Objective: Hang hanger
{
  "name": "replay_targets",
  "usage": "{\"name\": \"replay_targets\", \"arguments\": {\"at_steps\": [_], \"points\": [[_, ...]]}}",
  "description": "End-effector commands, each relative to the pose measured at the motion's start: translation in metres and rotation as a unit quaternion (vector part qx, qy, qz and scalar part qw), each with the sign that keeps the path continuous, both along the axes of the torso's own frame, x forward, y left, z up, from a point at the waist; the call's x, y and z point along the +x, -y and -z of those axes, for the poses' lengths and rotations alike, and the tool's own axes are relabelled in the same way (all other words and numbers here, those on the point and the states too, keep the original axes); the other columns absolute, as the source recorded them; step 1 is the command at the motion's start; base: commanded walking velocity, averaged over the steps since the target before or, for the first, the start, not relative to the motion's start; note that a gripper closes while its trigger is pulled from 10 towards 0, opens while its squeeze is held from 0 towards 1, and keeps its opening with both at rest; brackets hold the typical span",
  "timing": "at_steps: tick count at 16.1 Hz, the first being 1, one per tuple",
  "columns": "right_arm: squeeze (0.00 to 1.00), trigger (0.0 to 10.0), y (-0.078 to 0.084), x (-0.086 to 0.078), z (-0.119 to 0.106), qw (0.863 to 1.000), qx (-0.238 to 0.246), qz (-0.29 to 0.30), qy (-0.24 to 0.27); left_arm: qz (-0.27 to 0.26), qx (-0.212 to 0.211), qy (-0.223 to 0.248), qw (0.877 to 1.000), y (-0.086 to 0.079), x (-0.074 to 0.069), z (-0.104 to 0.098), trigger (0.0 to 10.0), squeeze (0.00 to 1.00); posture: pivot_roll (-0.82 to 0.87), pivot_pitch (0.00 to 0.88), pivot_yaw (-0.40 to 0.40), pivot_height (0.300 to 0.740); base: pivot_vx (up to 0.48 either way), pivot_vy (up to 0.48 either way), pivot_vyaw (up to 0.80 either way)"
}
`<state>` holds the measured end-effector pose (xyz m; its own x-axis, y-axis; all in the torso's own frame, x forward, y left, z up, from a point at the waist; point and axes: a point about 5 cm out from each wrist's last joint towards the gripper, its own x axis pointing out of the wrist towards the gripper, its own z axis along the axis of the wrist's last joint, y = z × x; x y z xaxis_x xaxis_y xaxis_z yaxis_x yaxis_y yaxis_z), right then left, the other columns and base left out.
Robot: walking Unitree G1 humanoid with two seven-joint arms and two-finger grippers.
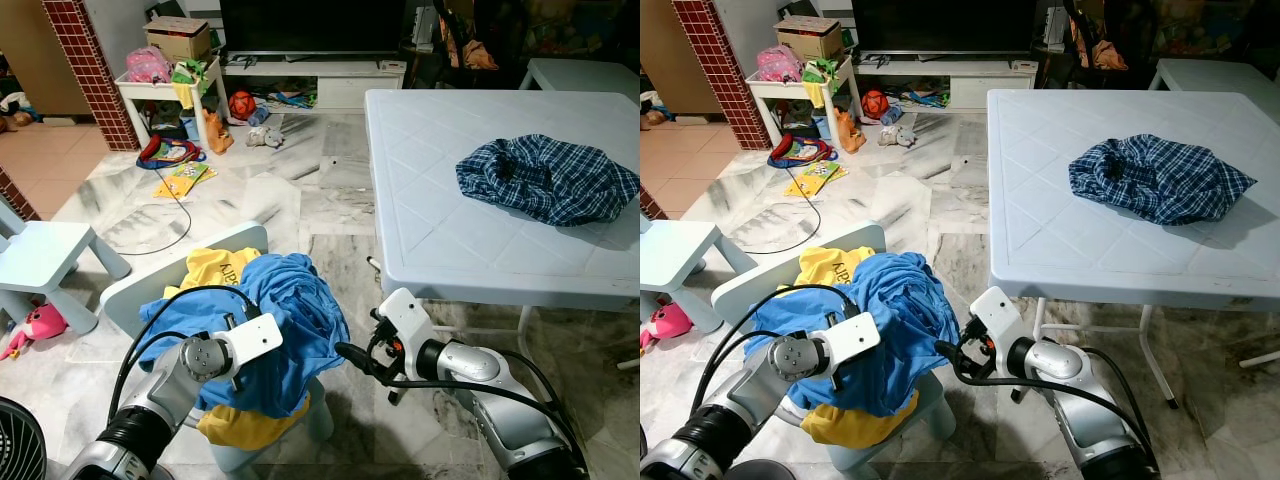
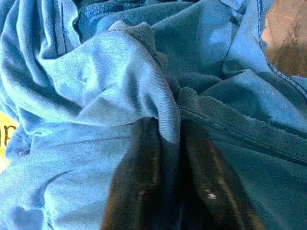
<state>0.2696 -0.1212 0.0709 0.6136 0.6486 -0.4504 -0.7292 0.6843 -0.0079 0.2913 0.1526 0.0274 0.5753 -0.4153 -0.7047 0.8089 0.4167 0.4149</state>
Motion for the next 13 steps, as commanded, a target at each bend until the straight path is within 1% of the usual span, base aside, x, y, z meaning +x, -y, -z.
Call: {"name": "replay_targets", "arguments": {"at_steps": [1, 3, 4, 5, 6, 8, 9, 10, 11, 12, 13], "points": [[0.00, 10.0, -0.001, 0.001, -0.002, 1.000, -0.003, -0.001, 0.009, -0.006, -0.010, 0.011, 1.000, 0.000, 0.005, -0.005, 0.0, 0.00, -0.05, 0.008, 0.025, 0.740, 0.000, 0.000, 0.00], [0.00, 10.0, 0.000, 0.001, -0.002, 1.000, -0.004, -0.001, 0.009, -0.024, -0.028, 0.024, 0.999, 0.001, 0.009, -0.009, 0.0, 0.00, -0.05, 0.004, 0.023, 0.740, 0.000, 0.000, 0.00], [0.00, 10.0, 0.000, 0.002, -0.002, 1.000, -0.005, -0.002, 0.010, -0.043, -0.046, 0.045, 0.997, 0.001, 0.013, -0.014, 0.0, 0.00, -0.05, 0.003, 0.023, 0.740, 0.000, 0.000, 0.00], [0.00, 10.0, 0.001, 0.002, -0.003, 1.000, -0.006, -0.002, 0.011, -0.058, -0.059, 0.055, 0.995, 0.002, 0.015, -0.017, 0.0, 0.00, -0.05, 0.001, 0.022, 0.740, 0.000, 0.000, 0.00], [0.00, 10.0, 0.001, 0.004, -0.003, 1.000, -0.007, 0.000, 0.014, -0.096, -0.105, 0.083, 0.986, 0.004, 0.020, -0.026, 0.0, 0.00, -0.05, 0.000, 0.020, 0.740, 0.000, 0.000, 0.00], [0.00, 10.0, 0.001, 0.006, -0.004, 1.000, -0.008, 0.001, 0.016, -0.123, -0.167, 0.113, 0.972, 0.010, 0.022, -0.040, 0.0, 0.00, -0.05, 0.000, 0.017, 0.740, 0.000, 0.000, 0.00], [0.00, 10.0, 0.001, 0.006, -0.004, 1.000, -0.008, 0.000, 0.017, -0.133, -0.192, 0.125, 0.964, 0.013, 0.021, -0.045, 0.0, 0.00, -0.05, 0.000, 0.016, 0.740, 0.000, 0.000, 0.00], [0.00, 10.0, 0.001, 0.006, -0.004, 1.000, -0.009, 0.000, 0.017, -0.141, -0.207, 0.137, 0.958, 0.015, 0.018, -0.048, 0.0, 0.00, -0.05, 0.000, 0.016, 0.740, 0.000, 0.000, 0.00], [0.00, 10.0, 0.001, 0.007, -0.004, 1.000, -0.009, 0.001, 0.018, -0.153, -0.215, 0.158, 0.951, 0.016, 0.015, -0.051, 0.0, 0.00, -0.05, 0.000, 0.012, 0.740, 0.000, 0.000, 0.00], [0.00, 10.0, 0.001, 0.008, -0.004, 1.000, -0.010, 0.000, 0.019, -0.174, -0.217, 0.177, 0.944, 0.017, 0.008, -0.050, 0.0, 0.00, -0.04, 0.000, 0.010, 0.740, 0.000, 0.000, 0.00], [0.00, 10.0, 0.000, 0.008, -0.004, 1.000, -0.010, 0.000, 0.019, -0.179, -0.213, 0.176, 0.944, 0.018, 0.004, -0.048, 0.0, 0.00, -0.04, 0.000, 0.010, 0.740, 0.000, 0.000, 0.00]]}}
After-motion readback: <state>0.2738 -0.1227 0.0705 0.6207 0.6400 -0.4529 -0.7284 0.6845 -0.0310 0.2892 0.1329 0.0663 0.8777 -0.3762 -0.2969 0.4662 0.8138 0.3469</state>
